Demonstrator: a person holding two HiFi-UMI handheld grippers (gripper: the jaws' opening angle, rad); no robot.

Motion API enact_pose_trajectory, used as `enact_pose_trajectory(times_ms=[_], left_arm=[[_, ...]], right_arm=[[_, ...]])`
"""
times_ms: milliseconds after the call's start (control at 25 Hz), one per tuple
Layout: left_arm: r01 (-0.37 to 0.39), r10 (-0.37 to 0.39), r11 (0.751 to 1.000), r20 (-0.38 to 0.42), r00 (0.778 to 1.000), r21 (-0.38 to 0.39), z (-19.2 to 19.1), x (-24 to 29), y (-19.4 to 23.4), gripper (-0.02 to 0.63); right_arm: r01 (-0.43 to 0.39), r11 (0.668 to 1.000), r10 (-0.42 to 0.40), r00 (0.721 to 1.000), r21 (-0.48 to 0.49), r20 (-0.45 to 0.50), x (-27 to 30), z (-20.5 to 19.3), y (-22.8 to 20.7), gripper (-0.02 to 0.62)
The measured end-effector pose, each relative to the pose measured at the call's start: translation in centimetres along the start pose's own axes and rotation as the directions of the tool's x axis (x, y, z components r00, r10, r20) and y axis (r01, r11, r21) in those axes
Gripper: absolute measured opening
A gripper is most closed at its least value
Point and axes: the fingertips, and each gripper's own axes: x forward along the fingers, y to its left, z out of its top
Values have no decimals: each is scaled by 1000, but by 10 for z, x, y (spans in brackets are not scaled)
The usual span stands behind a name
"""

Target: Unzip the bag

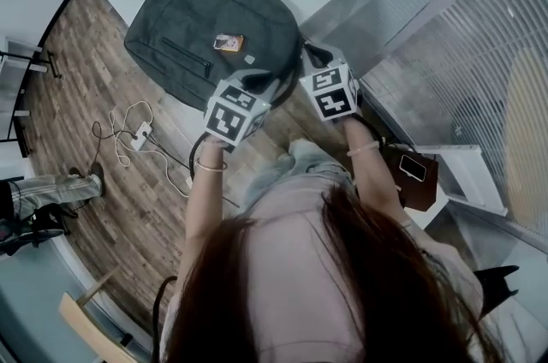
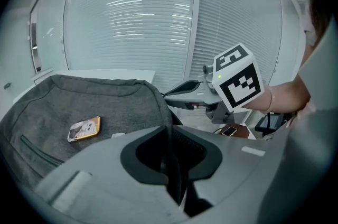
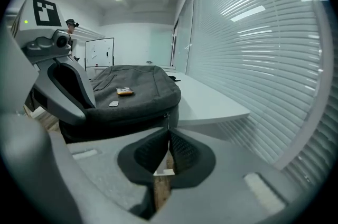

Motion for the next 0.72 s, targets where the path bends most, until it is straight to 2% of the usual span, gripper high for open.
enact_pose_trajectory(times_ms=[240, 400, 720], left_arm=[[68, -65, 996, 46, 997, -60, -1, -5, 0, 38], [103, -97, 991, 67, 993, -87, -1, -8, -1, 37], [173, -162, 975, 88, 983, -140, -1, -6, 3, 38]], right_arm=[[41, 999, -40, 999, 33, -5, 1, 2, 0, 11], [53, 998, -52, 999, 20, -14, 2, 3, -5, 11], [15, 1000, -15, 1000, 4, -14, 17, 9, -14, 11]])
